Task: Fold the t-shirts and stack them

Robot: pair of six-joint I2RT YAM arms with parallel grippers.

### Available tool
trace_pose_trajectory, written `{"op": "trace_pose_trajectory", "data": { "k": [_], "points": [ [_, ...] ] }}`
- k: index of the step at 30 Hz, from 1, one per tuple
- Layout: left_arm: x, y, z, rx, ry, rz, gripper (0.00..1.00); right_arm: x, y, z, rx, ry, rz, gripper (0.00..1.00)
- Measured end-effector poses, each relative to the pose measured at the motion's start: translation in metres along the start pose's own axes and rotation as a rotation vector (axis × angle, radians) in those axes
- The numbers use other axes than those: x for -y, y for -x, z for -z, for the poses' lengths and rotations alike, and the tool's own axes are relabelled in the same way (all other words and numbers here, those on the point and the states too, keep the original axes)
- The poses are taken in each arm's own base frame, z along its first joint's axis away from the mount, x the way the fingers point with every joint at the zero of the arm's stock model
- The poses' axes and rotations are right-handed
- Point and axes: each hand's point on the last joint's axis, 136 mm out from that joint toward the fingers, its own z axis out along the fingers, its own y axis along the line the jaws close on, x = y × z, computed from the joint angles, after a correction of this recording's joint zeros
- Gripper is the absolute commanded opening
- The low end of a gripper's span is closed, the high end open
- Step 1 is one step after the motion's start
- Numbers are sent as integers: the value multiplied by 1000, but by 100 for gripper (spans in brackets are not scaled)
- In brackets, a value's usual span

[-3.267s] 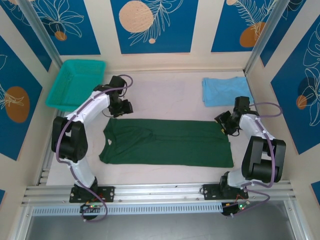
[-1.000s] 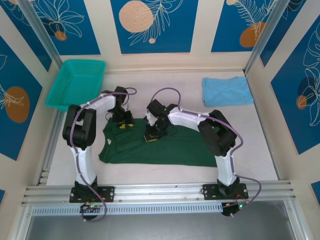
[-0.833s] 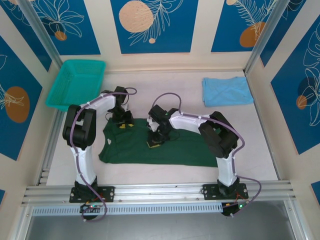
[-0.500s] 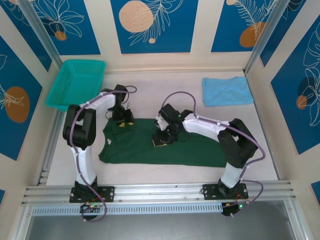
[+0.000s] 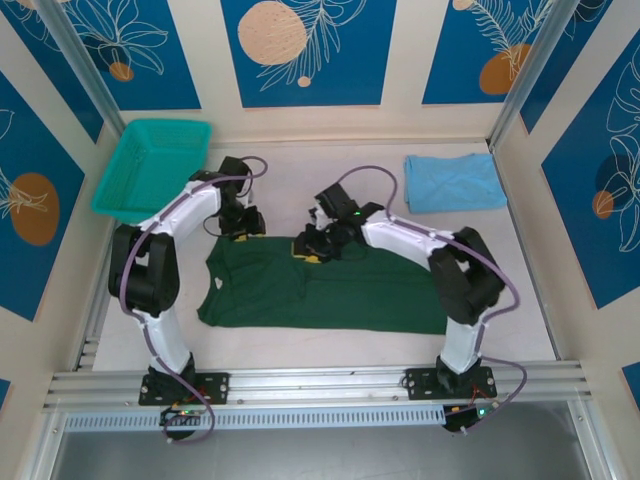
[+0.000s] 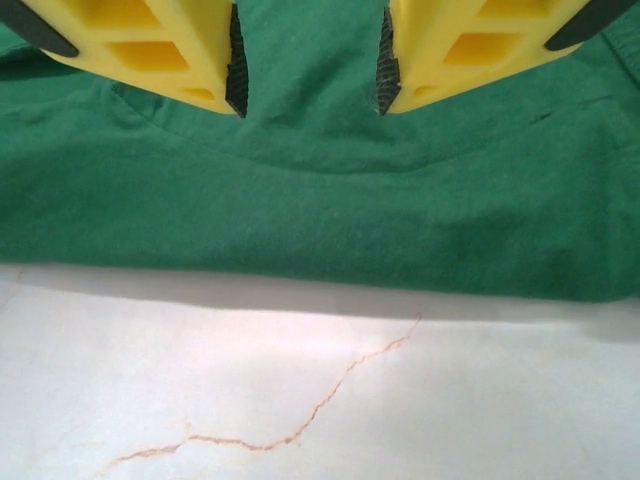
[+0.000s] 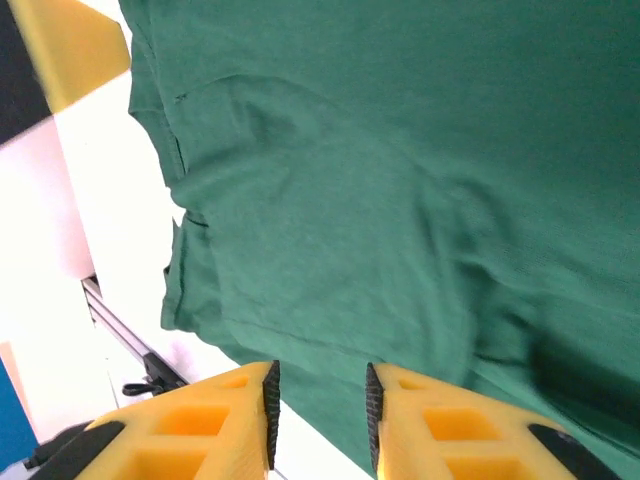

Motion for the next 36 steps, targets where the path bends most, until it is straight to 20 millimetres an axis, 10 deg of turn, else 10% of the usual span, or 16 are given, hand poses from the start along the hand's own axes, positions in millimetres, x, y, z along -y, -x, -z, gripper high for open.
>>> {"op": "trace_pose_trajectory", "data": {
  "k": [5,11,20,27,31,36],
  "points": [
    [-19,-11,-22,-41,76,29,40,21,-17,-42,-97,-73,-52,28],
    [-37,-19,-51,-91,145,55,41,57,-45,-41,-148,-158,-152,31],
    [-35,-12,-44,-73,147,87,60,38,-38,71,86,-107,-164,50],
    [-4,7,19,70,99,147,63,172,-4,183,448,-263,-504,49],
    [12,-9,25,70,65,186,65,227,-15,197,478,-329,-675,47],
    [1,-48,-18,-41,111,259,67,252,-22,185,408,-393,-727,52]
  ]
}}
